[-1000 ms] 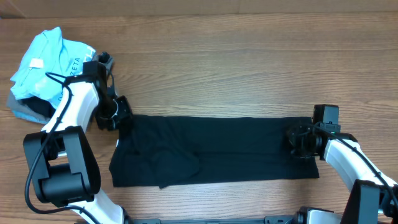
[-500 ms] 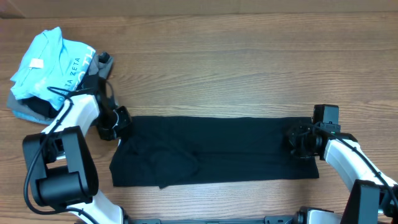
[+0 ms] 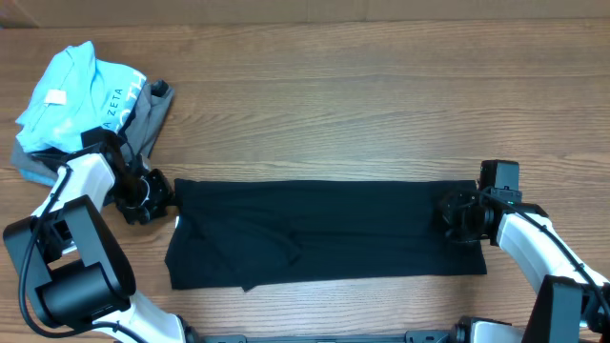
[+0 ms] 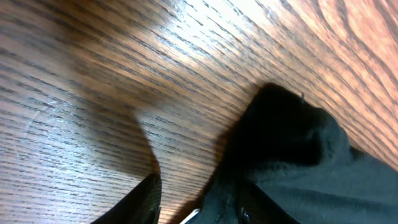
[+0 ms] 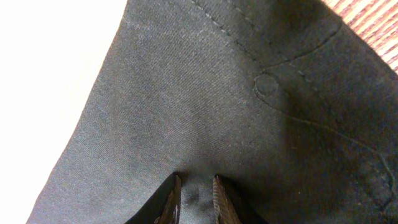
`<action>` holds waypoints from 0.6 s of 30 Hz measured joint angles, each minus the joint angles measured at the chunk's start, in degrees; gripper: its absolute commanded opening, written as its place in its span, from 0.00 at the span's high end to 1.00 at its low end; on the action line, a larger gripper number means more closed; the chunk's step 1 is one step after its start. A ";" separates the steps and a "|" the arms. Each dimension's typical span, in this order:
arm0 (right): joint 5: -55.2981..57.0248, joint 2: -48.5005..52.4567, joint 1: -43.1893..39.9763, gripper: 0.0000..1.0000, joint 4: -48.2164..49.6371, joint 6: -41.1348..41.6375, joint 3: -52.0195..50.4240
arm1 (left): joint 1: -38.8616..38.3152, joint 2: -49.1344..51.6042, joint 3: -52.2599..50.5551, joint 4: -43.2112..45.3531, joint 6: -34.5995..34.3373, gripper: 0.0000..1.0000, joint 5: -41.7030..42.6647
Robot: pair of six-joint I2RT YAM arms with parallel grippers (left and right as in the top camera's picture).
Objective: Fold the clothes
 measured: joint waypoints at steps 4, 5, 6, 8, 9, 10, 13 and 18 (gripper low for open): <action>-0.02 0.00 -0.02 0.77 -0.04 -0.02 0.02 | 0.74 0.00 0.68 -0.11 2.23 0.56 3.41; 0.00 0.00 0.00 0.77 -0.04 -0.02 0.02 | 0.87 0.00 1.07 -0.09 2.91 0.56 4.68; -0.02 0.00 -0.02 0.77 -0.07 0.02 0.02 | 0.94 0.00 1.55 -0.09 3.52 0.55 5.77; -0.02 0.00 0.00 0.77 -0.07 0.02 0.04 | 0.96 0.00 2.95 -0.09 5.16 0.54 8.11; -0.02 0.00 -0.02 0.77 -0.09 0.00 0.04 | 0.96 0.00 3.61 -0.09 6.08 0.53 9.11; -0.02 0.00 0.00 0.77 -0.11 0.02 0.04 | 0.96 0.00 4.26 -0.09 6.69 0.52 9.94; -0.02 0.00 -0.02 0.77 -0.26 0.00 0.07 | 0.96 0.00 6.14 0.28 8.22 0.47 11.78; 0.00 -0.02 0.00 0.77 -0.55 -0.02 0.11 | 0.96 0.00 6.86 3.43 9.33 0.39 12.98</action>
